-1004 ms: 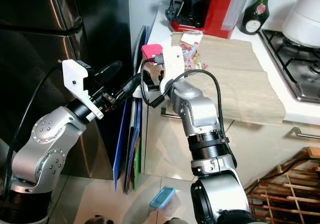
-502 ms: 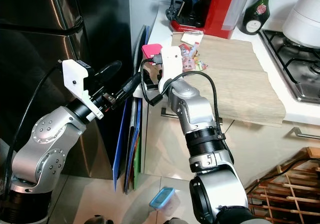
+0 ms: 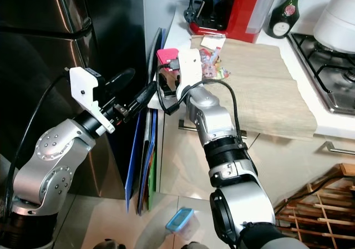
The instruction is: Restocking fridge
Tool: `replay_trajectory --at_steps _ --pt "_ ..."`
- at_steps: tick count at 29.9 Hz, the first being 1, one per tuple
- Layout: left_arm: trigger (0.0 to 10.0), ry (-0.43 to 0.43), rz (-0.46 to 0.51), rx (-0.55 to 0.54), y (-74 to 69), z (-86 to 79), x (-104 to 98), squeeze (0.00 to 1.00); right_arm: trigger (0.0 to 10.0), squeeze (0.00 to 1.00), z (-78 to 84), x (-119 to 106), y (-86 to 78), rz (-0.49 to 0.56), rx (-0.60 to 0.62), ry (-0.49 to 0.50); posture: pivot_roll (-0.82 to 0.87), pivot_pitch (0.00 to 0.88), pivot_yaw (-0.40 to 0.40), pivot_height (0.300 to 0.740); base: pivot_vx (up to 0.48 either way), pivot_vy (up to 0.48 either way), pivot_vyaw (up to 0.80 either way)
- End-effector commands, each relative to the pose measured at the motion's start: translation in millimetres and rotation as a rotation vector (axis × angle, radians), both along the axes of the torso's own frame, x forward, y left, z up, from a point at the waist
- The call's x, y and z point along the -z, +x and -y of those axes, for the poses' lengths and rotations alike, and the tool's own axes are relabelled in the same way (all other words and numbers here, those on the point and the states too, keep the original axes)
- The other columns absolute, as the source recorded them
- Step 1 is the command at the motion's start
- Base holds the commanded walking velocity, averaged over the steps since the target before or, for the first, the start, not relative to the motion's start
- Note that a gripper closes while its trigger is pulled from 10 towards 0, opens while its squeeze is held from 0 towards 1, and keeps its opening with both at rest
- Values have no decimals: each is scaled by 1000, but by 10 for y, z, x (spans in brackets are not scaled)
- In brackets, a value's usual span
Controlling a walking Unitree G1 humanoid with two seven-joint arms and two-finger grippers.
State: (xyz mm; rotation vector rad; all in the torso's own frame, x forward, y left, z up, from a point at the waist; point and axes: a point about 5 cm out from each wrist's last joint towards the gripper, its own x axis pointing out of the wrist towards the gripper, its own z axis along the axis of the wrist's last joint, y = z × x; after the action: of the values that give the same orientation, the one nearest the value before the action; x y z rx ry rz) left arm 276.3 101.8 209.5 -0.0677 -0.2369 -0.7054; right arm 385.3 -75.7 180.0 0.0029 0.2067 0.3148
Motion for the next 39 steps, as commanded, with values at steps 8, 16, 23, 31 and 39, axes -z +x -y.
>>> replay_trajectory --at_steps 8,16,23,31,39 --pt "10000 -1 27 49 -57 88 -55 0 667 0 22 25 88 25 29 4 43 40 -54 740 0 0 0" --pt "10000 -2 28 53 -41 105 -61 0 0 0 16 15 130 56 50 46 47 34 -53 740 0 0 0" --pt "10000 -1 26 59 -40 120 -53 0 0 0 -7 -13 150 90 60 77 50 30 -54 740 0 0 0" --pt "10000 -1 31 55 -38 117 -57 0 0 0 48 -270 158 268 88 104 53 19 -59 740 0 0 0" --pt "10000 11 34 48 -16 103 -54 0 0 0 247 -636 61 551 179 73 44 3 -54 740 0 0 0"
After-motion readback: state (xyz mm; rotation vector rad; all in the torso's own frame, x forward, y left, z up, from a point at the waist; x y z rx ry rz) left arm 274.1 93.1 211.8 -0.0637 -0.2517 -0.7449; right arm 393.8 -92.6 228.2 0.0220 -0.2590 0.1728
